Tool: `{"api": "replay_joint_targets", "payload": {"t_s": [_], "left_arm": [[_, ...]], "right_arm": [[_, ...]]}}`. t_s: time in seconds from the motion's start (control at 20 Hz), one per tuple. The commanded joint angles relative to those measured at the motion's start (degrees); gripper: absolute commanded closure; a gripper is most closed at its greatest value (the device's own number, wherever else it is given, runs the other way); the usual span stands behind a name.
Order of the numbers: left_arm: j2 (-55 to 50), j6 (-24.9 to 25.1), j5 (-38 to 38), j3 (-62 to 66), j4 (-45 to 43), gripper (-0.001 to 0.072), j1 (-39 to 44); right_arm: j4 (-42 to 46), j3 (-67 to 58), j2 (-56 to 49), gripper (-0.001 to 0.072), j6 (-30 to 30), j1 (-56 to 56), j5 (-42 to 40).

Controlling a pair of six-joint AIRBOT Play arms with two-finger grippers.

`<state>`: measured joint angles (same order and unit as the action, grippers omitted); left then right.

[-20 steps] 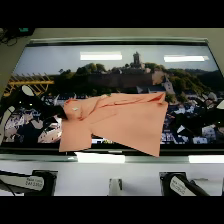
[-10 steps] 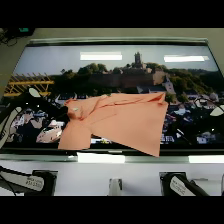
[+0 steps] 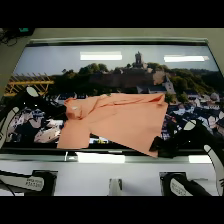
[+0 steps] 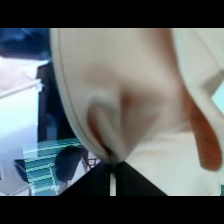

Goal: Fold the shirts.

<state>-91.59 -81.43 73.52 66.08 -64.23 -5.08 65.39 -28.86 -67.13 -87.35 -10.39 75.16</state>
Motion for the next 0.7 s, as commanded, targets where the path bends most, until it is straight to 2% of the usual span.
{"api": "replay_joint_targets", "payload": {"t_s": [0.0, 0.1, 0.15, 0.2, 0.25, 0.35, 0.45, 0.55, 0.65], "left_arm": [[1.99, -0.04, 1.11, 0.07, 0.66, 0.0668, 0.00], [2.71, -0.04, 1.14, 0.07, 0.92, 0.0668, 0.00], [2.91, -0.04, 1.38, 0.07, 1.16, 0.0669, 0.04], [3.10, -0.02, 1.99, 0.07, 1.53, 0.0669, 0.11], [3.45, 0.02, 2.60, 0.09, 2.27, 0.0669, 0.11], [5.77, 1.38, 2.78, 0.98, 5.18, 0.0669, 0.11], [10.45, 4.39, 2.51, 5.51, 8.85, 0.0670, 0.11], [16.17, 5.81, 0.96, 13.99, 10.60, 0.0670, 0.11], [22.40, 4.87, -2.75, 27.61, 15.54, 0.0669, 0.11]], "right_arm": [[-2.45, 1.38, -0.09, 0.0170, -1.18, 1.07, -8.59], [-7.26, 1.36, -0.09, 0.0277, -1.03, 1.07, -10.95], [-9.68, 1.36, -0.09, 0.0428, -0.76, 1.07, -11.93], [-11.80, 1.29, -0.07, 0.0636, -0.31, 1.07, -12.26], [-13.03, 0.74, -0.07, 0.0688, 0.92, 1.07, -11.93], [-11.56, -3.63, -0.04, 0.0690, 4.28, 0.96, -9.03], [-6.95, -13.55, 0.13, 0.0690, 6.40, 0.96, -4.68], [-0.42, -28.81, 1.36, 0.0690, 7.04, 0.96, -2.01], [1.60, -47.71, 3.48, 0.0689, 6.10, 0.96, -3.17]]}}
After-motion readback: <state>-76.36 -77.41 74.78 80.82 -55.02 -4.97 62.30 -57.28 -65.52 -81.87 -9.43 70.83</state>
